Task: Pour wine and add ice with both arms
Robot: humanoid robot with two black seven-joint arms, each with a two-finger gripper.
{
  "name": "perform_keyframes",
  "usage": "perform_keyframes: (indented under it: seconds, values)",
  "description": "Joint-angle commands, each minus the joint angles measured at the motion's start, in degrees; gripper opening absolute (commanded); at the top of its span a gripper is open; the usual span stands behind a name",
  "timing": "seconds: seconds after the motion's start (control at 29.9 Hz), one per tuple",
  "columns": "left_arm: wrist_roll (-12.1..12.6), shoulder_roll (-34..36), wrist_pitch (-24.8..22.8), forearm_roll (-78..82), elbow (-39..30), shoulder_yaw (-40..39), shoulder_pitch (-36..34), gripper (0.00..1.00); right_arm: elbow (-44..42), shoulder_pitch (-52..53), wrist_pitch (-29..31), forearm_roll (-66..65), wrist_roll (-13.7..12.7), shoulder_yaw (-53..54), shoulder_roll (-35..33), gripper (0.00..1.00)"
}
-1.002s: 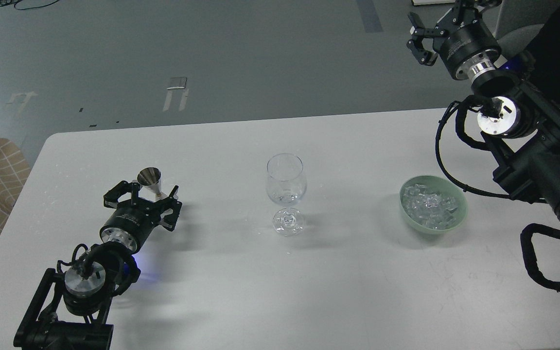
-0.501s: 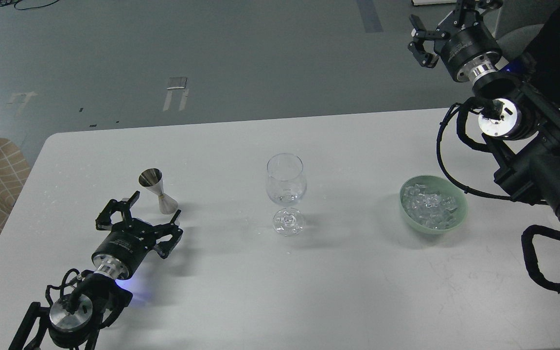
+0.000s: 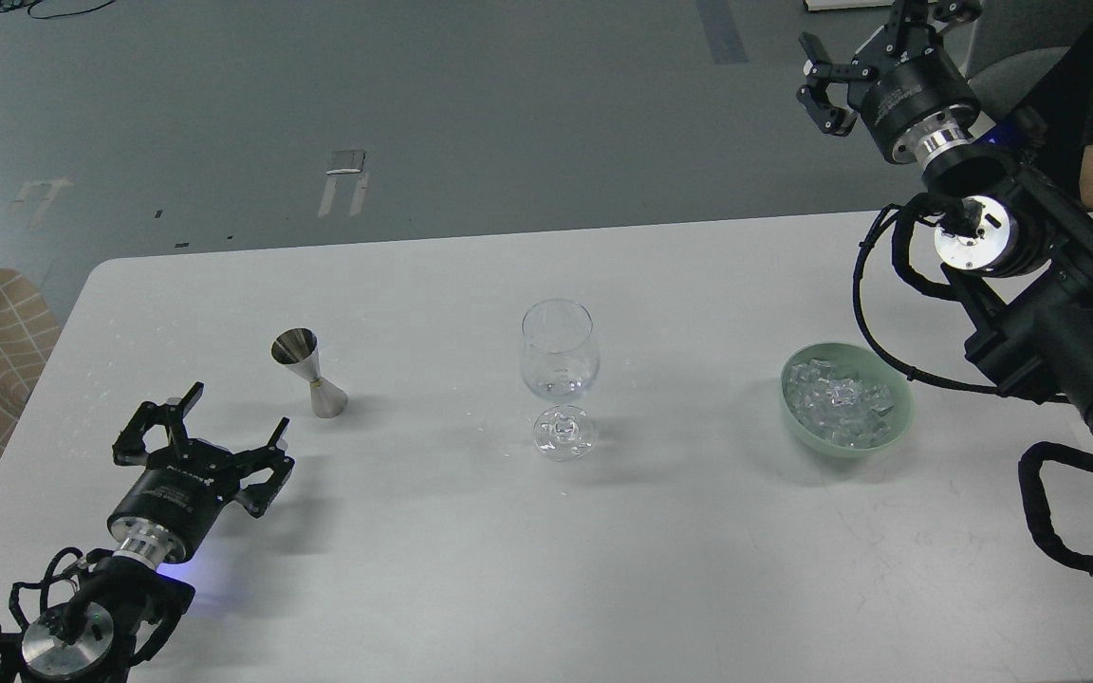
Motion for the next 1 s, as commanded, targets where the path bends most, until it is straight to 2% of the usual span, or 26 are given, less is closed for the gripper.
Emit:
perform_keyframes:
  seconds: [0.0,0.17,0.23,0.3,0.5,0.73,0.97]
  values:
    - [-0.3,3.3,0.4,0.0,0.0,-2.1,-0.7,0.98,-0.1,0.0,0.0,0.1,0.0,0.1,-0.9,1.0]
    - [0.3,9.2,-0.9,0.1,0.1,-3.7,-4.3,0.98,0.0,0.0,0.0,0.2,-0.1,0.1,-1.2,1.0]
    - [0.3,12.8,-4.0,0.1,0.1,-4.5,-5.7,0.98,0.2,-0.1,0.0,0.2,0.0,0.1,-1.1,1.0]
    - [-0.4,14.7,-4.8,0.0,0.1,-5.0,-8.2,0.98,0.7,-0.1,0.0,0.2,0.0,0.0,-1.2,1.0]
    - [-0.5,18.4,-4.1,1.0,0.6,-4.5,-15.9,0.98,1.1,-0.1,0.1,0.2,-0.1,0.0,-1.3,1.0]
    - [-0.3,18.7,-5.4,1.3,2.7,-3.5,-17.9,0.98,1.1,-0.9,0.2,0.0,0.0,-0.1,-1.1,1.0]
    - [-0.5,18.2,-5.8,1.4,9.0,0.1,-25.5,0.98,1.1,-1.7,0.1,0.0,0.0,-0.1,-0.7,1.0]
